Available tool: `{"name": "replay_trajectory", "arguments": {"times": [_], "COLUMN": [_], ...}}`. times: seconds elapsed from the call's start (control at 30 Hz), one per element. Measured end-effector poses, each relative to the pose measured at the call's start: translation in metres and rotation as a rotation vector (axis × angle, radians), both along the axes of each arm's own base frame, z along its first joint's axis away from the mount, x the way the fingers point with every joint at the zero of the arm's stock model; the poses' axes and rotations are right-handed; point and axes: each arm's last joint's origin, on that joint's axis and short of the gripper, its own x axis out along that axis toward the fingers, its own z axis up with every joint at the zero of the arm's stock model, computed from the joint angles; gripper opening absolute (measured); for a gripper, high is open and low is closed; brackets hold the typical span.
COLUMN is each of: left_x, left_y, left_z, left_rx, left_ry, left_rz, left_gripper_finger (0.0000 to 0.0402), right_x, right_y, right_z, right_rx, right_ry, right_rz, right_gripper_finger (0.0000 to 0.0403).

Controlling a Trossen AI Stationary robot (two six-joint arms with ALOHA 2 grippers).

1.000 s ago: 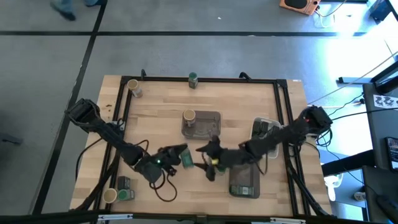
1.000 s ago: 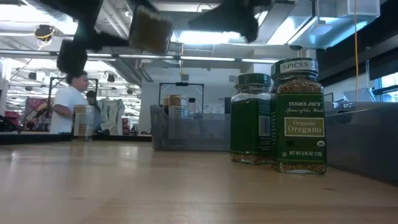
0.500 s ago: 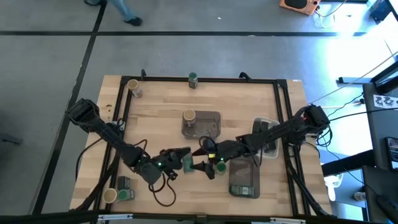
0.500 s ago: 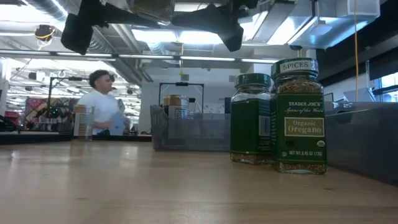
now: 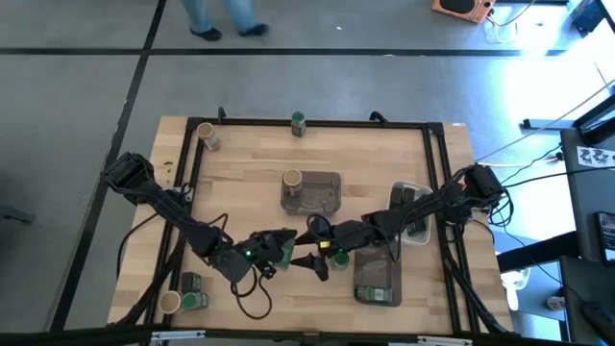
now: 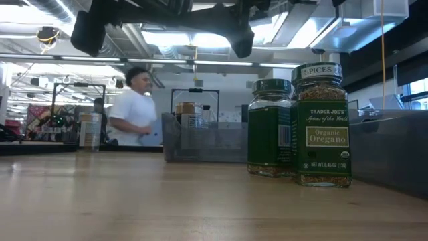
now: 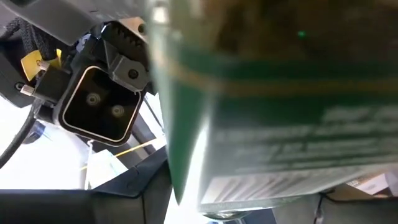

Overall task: Sort spices by type
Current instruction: Adjust the green seasoning bottles

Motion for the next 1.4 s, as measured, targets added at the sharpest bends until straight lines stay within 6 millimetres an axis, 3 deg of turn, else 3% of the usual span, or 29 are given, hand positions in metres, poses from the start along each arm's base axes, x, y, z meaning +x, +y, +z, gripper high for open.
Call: {"name": "replay_trajectory", "arguments": {"times": [0.13, 0.5, 1.07, 1.4], "left_x": [-0.001, -0.001, -0.002, -0.001], "left_y": [-0.001, -0.006, -0.006, -0.006], "left_z": [0.000, 0.007, 0.008, 0.007], "left_rx": [-0.010, -0.055, -0.064, -0.065], "left_ry": [-0.013, -0.079, -0.089, -0.084], "left_rz": [0.009, -0.001, 0.000, -0.004], "left_gripper_finger": [0.0212, 0.0212, 0.0212, 0.0212], "right_x": [0.000, 0.001, 0.002, 0.002], "right_y": [0.000, 0.002, 0.002, 0.002], "right_z": [0.000, 0.004, 0.011, 0.010], "right_rx": [0.002, 0.215, 0.234, 0.332], "right_ry": [0.003, 0.006, -0.079, -0.043], "right_rz": [-0.004, -0.005, 0.006, -0.013], "right_gripper_finger": [0.0301, 0.0301, 0.0301, 0.0301]}}
